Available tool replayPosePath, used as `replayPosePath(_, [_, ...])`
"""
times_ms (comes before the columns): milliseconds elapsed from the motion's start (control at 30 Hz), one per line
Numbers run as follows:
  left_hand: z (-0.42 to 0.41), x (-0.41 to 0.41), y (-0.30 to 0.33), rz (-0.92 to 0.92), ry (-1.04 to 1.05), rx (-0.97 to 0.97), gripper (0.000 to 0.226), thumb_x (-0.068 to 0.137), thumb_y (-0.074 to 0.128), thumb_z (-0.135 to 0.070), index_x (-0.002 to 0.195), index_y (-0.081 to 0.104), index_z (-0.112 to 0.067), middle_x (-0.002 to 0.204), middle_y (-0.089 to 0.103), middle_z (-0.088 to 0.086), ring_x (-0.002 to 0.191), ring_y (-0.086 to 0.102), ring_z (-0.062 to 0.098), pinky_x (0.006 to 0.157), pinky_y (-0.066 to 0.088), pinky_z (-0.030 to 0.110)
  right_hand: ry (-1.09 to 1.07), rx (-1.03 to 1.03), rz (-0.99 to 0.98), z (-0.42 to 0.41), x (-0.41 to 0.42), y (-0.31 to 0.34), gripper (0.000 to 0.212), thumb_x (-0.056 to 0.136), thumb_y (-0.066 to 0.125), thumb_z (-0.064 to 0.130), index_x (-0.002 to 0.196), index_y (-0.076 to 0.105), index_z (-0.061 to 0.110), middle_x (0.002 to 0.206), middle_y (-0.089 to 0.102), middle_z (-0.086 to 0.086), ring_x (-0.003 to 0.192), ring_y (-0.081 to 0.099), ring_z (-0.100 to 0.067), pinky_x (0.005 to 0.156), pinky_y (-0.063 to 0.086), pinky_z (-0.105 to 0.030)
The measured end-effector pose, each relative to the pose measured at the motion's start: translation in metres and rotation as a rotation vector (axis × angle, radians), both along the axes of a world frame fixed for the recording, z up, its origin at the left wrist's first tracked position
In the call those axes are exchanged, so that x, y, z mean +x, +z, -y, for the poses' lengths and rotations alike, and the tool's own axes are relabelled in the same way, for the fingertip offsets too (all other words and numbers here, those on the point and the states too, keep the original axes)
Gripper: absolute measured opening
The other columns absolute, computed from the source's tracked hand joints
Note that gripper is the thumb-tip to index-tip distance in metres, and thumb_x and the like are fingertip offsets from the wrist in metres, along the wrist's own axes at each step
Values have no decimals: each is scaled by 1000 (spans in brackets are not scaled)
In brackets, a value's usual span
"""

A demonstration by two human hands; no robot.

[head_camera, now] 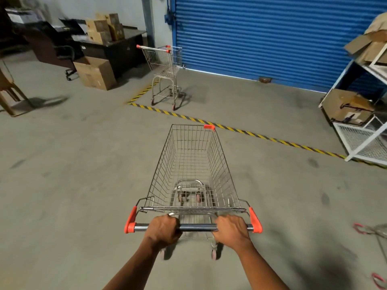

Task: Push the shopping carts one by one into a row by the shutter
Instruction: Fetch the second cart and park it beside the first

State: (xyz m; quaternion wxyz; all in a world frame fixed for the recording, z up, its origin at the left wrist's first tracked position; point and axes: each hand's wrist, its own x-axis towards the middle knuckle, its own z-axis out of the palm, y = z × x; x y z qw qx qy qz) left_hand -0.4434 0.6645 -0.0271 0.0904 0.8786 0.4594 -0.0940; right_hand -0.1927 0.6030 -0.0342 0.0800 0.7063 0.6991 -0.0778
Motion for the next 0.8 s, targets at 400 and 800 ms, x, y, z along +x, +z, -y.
replayPosePath(400, [-225, 43, 10, 74, 61, -136, 25, 80, 60, -50, 73, 59, -26, 67, 61, -6, 63, 63, 15, 56, 44, 23, -69, -41, 20, -218, 40, 14, 17, 80, 56, 36, 86, 64, 22, 89, 72, -2, 85, 71, -26, 73, 52, -34])
replayPosePath(800, [-444, 75, 5, 7, 110, -52, 27, 91, 54, -58, 85, 59, -32, 71, 54, -12, 61, 49, 4, 53, 32, 18, 18, -7, -30, -445, 76, 8, 22, 86, 56, 38, 92, 69, 21, 90, 73, -5, 84, 70, -26, 74, 52, -34])
